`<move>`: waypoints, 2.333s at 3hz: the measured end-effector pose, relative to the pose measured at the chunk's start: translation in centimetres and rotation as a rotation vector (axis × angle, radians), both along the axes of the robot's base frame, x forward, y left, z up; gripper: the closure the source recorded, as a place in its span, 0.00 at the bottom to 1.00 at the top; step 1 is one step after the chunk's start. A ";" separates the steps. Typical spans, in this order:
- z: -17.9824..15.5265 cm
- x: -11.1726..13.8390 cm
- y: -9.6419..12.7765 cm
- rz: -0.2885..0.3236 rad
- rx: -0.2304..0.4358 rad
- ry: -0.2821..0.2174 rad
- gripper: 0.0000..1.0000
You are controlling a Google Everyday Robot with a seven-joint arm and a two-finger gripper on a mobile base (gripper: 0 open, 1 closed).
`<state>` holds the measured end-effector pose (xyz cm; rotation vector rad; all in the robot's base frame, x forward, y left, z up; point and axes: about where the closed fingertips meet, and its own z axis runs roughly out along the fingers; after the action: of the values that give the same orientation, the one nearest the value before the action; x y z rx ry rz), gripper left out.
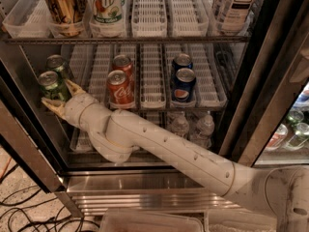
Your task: Pick green can from middle shelf of fridge
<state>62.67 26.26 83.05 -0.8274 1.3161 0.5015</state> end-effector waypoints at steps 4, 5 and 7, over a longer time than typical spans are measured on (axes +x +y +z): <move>3.9 -2.6 2.1 0.056 -0.003 -0.131 1.00; 5.6 -4.0 2.8 0.074 -0.010 -0.180 1.00; 5.7 -8.0 -0.4 0.053 -0.011 -0.172 1.00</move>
Offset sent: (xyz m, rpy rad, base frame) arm 0.0000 0.0000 0.0000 0.0000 0.0000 0.0000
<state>54.66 25.87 88.75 -0.8968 1.1421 0.4541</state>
